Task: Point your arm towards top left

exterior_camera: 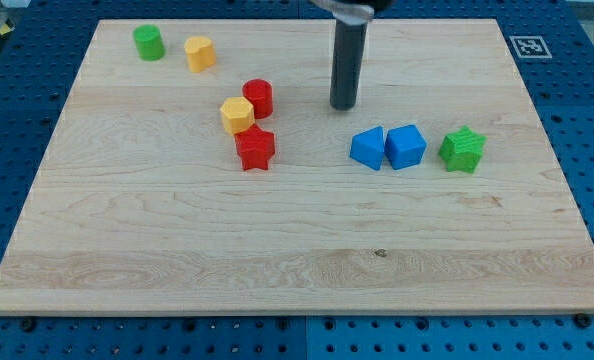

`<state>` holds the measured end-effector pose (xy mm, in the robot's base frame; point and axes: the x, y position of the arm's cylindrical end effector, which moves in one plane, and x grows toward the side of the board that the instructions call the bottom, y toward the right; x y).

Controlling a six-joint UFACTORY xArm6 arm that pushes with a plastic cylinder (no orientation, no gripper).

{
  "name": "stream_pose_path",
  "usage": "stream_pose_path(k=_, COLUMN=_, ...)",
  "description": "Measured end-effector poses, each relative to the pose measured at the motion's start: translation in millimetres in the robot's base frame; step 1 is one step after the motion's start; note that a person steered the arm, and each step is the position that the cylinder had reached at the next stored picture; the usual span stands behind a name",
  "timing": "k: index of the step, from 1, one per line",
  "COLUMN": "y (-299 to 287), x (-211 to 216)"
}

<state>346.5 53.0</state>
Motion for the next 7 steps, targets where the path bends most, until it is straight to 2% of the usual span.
stream_pose_path(k=2, y=-57, x=-32)
stream_pose_path(k=4, y=-126, x=-125)
stream_pose_path(k=5, y=-194, x=-151)
stream_pose_path(k=7, y=-333, x=-153)
